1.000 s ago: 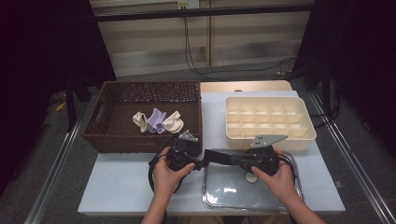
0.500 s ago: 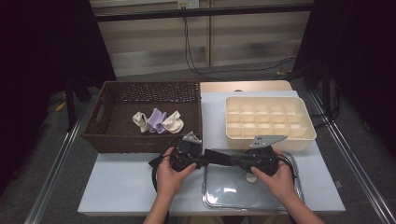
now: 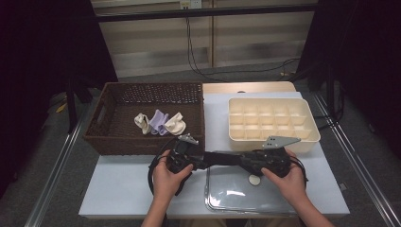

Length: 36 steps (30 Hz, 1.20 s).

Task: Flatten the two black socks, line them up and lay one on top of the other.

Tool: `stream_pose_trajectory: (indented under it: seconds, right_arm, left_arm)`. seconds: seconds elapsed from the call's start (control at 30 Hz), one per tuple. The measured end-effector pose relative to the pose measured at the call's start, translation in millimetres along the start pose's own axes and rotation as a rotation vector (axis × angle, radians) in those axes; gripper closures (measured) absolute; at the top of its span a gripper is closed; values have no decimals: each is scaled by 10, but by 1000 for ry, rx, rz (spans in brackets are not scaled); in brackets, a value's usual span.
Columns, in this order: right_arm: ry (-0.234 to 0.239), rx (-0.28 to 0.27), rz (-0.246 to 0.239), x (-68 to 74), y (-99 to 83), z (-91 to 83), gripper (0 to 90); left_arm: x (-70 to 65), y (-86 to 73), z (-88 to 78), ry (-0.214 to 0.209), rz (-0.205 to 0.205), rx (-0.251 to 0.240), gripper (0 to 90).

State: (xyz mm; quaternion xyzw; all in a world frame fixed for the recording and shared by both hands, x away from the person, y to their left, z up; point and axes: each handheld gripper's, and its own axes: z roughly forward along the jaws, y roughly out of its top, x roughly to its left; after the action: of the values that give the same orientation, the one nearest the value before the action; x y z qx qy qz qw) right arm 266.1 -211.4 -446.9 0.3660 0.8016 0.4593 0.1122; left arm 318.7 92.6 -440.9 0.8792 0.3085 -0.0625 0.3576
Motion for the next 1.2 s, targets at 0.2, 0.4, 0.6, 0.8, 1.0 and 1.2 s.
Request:
stream_pose_trajectory:
  seconds: [0.2, 0.4, 0.6, 0.8, 1.0, 1.2]
  right_arm:
    - [-23, 8, 12, -68, -23, 39, 805]
    - [-52, 33, 31, -138, -65, 114, 827]
    - [-44, 49, 33, -149, -120, 171, 833]
    - [-45, 58, 30, -144, -153, 205, 840]
    - [-44, 50, 23, -125, -136, 192, 840]
    - [-38, 43, 21, -110, -128, 179, 845]
  left_arm:
    - [8, -11, 23, -6, 6, 17, 848]
    - [23, -25, 24, -24, -6, 11, 847]
    - [20, -26, 18, -25, -9, 6, 843]
    - [-45, 18, -51, -25, 4, -16, 842]
    - [-100, 53, -137, -38, 22, -53, 838]
    - [-154, 84, -221, -41, 30, -60, 834]
